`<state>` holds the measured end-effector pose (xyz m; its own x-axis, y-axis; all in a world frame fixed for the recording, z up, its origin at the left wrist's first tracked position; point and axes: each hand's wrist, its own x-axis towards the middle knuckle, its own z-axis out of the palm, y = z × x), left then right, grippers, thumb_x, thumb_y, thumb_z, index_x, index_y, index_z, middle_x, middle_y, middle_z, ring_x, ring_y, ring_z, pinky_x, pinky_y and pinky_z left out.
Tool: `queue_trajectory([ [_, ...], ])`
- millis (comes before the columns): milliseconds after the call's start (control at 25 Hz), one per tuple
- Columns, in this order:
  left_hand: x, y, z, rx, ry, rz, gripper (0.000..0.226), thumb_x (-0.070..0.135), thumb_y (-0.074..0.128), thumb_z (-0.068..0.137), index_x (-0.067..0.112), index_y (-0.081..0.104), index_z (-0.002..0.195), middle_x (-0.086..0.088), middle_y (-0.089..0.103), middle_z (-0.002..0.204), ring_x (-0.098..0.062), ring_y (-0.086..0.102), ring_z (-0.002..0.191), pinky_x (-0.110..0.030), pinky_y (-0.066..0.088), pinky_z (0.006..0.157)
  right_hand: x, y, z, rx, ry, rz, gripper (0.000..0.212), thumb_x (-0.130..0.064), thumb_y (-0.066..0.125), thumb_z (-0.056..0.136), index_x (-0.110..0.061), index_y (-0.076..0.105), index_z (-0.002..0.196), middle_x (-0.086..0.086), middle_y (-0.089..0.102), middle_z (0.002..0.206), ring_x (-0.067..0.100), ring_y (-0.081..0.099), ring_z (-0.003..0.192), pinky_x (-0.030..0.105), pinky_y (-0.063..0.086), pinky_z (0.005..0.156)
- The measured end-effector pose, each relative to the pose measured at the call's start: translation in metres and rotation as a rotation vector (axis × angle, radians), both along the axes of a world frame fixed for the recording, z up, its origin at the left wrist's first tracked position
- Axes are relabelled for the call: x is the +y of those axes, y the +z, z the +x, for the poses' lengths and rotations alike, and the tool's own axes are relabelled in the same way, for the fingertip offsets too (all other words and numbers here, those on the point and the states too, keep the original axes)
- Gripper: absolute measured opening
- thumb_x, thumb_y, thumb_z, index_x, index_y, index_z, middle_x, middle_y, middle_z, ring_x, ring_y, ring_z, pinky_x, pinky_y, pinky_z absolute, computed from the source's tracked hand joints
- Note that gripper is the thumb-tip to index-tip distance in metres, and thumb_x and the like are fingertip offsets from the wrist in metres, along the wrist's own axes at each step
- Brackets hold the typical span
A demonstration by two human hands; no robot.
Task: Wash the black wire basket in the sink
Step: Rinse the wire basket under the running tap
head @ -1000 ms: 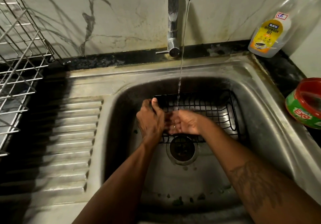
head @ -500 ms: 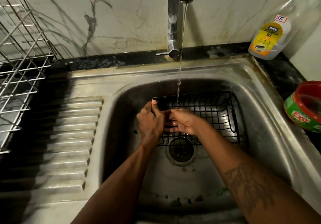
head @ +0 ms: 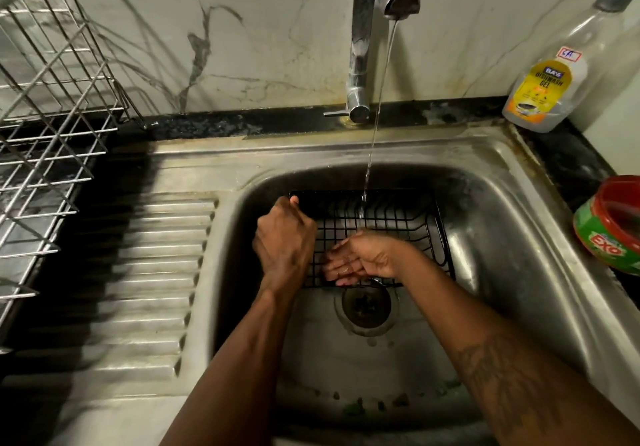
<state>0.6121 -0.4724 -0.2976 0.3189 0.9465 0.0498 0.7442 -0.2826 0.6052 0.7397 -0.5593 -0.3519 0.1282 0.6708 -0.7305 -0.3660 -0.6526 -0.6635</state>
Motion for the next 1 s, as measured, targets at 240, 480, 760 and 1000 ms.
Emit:
queue_trajectory([
  [240, 0.004, 0.019, -0.008, -0.090, 0.020, 0.009, 0.038, 0.041, 0.042, 0.105, 0.015, 0.069, 0.097, -0.011, 0.070, 0.089, -0.033, 0.062, 0.081, -0.035, 0.039, 0.070, -0.004, -0.005, 0.038, -0.135, -0.607, 0.199, 0.026, -0.011, 0.059, 0.096, 0.005, 0.068, 0.114, 0.016, 0.076, 0.095, 0.023, 0.076, 0.085, 0.036, 0.062, 0.077],
  [480, 0.011, 0.023, -0.014, -0.192, 0.029, -0.024, 0.040, 0.035, 0.046, 0.105, 0.012, 0.066, 0.079, 0.002, 0.055, 0.070, -0.020, 0.042, 0.068, -0.032, 0.031, 0.075, -0.014, 0.009, 0.015, -0.016, -0.206, 0.028, 0.025, -0.014, 0.053, 0.095, -0.006, 0.072, 0.109, 0.014, 0.075, 0.109, 0.021, 0.075, 0.090, 0.034, 0.061, 0.071],
  [760, 0.009, 0.020, -0.011, -0.228, 0.002, 0.007, 0.038, 0.044, 0.044, 0.101, 0.020, 0.063, 0.078, -0.006, 0.070, 0.077, -0.032, 0.063, 0.078, -0.036, 0.045, 0.071, -0.003, 0.003, 0.013, -0.226, -0.902, -0.046, 0.031, -0.021, 0.035, 0.105, -0.006, 0.062, 0.108, 0.008, 0.068, 0.086, 0.018, 0.069, 0.068, 0.032, 0.052, 0.050],
  [1000, 0.006, 0.017, -0.012, -0.218, 0.009, 0.011, 0.038, 0.042, 0.042, 0.103, 0.020, 0.064, 0.081, -0.005, 0.069, 0.077, -0.030, 0.063, 0.076, -0.033, 0.040, 0.068, -0.030, 0.011, 0.013, -0.126, -0.368, -0.111, 0.031, -0.018, 0.048, 0.092, -0.002, 0.072, 0.101, 0.014, 0.077, 0.095, 0.026, 0.074, 0.086, 0.035, 0.059, 0.072],
])
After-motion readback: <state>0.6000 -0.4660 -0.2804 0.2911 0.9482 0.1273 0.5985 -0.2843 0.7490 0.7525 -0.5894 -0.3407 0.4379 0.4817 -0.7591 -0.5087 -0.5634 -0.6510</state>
